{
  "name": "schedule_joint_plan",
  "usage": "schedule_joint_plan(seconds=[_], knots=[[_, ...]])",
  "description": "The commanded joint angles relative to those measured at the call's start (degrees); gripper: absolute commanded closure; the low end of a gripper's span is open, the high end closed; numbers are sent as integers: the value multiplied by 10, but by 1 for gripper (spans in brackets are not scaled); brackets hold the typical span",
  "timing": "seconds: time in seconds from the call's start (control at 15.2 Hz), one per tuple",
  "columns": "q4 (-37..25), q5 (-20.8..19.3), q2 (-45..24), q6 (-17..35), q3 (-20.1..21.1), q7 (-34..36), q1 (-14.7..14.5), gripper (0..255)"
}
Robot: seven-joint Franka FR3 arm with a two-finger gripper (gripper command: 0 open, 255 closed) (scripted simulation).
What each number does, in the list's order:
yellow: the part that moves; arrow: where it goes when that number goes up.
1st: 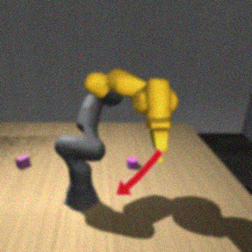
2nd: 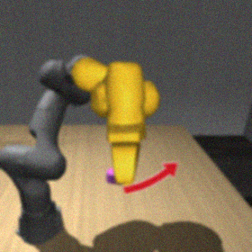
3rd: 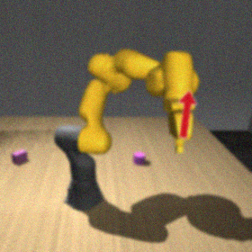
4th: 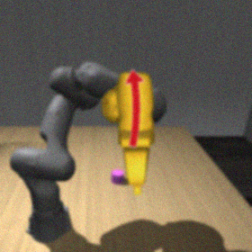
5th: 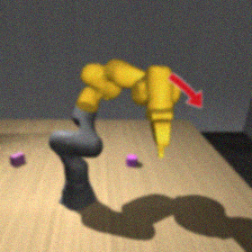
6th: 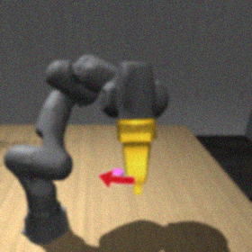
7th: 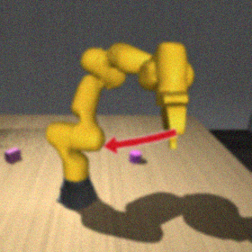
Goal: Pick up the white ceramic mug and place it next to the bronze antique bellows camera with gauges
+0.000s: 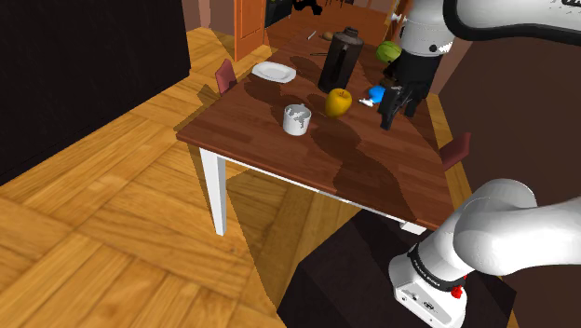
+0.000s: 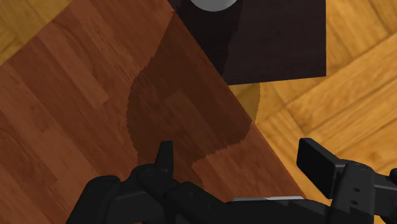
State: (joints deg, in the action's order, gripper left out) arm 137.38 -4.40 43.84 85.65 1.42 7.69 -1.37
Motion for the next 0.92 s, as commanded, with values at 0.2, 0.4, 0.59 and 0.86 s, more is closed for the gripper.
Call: schedule_joint_plan(seconds=[0.2, 0.4, 0.59, 0.86], knots=[[2, -4, -49, 61, -7, -9, 0, 0], [-4, -7, -102, 119, -14, -17, -1, 0], [-17, -8, -159, 174, -19, -26, -1, 0], [-45, -8, -238, 239, -25, -39, -2, 0]])
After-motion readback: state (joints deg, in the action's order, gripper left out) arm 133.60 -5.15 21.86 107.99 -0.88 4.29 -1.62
